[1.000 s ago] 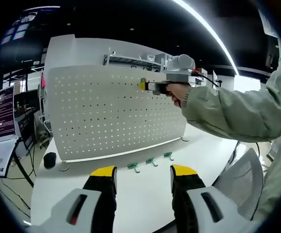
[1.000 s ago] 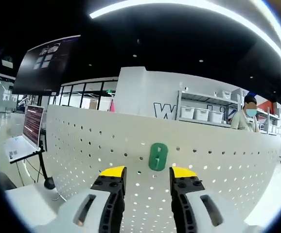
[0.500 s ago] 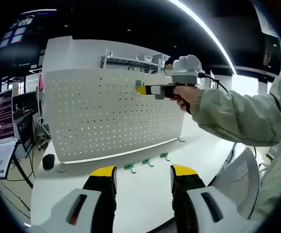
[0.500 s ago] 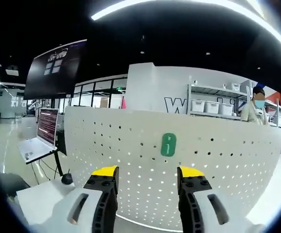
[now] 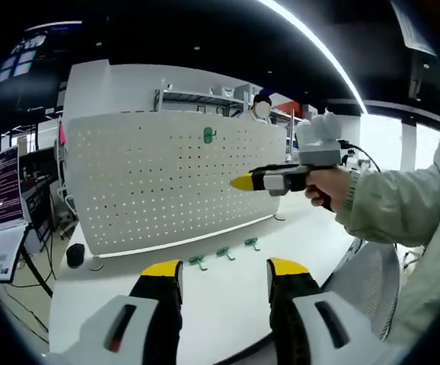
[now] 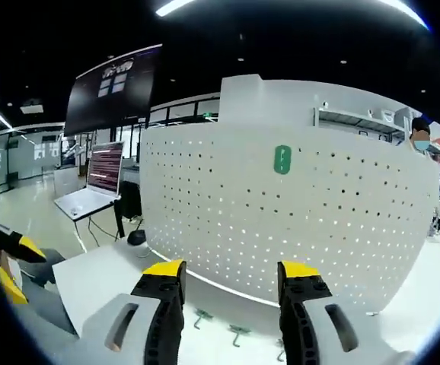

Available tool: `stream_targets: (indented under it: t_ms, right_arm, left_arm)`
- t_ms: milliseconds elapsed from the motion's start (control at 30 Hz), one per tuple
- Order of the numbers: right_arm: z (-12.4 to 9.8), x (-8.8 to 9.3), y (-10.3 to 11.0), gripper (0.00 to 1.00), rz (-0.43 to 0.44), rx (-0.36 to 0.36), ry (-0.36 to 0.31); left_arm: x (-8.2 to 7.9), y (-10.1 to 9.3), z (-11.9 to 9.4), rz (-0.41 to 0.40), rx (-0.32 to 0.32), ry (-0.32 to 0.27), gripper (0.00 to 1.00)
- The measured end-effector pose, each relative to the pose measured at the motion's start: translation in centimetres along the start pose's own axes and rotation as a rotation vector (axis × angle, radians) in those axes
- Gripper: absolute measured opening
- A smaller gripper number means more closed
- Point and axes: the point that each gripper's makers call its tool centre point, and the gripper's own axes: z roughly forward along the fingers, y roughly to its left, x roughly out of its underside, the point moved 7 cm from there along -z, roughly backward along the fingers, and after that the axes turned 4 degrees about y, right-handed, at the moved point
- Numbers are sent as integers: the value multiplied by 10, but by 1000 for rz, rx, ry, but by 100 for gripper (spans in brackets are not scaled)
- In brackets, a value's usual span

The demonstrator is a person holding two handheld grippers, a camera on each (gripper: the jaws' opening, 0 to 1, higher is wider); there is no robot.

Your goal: Insert the hook assembly into the mounting plate slot until the hook locks in place.

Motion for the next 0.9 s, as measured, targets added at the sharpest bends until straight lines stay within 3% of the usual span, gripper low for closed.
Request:
stream_targets:
  t_ms: [433,700,900]
  right_arm:
    - [-61,41,7,47,39,-34,50]
    - [-95,67,-12,47,55,-2,102]
    - [-116,74,-27,48,87,28,112]
  left_arm:
    - [0,-20,11,17,32,7,46]
    - [-4,-31,25,35,61,5,46]
    - [-4,-36,38,44,85,19,46]
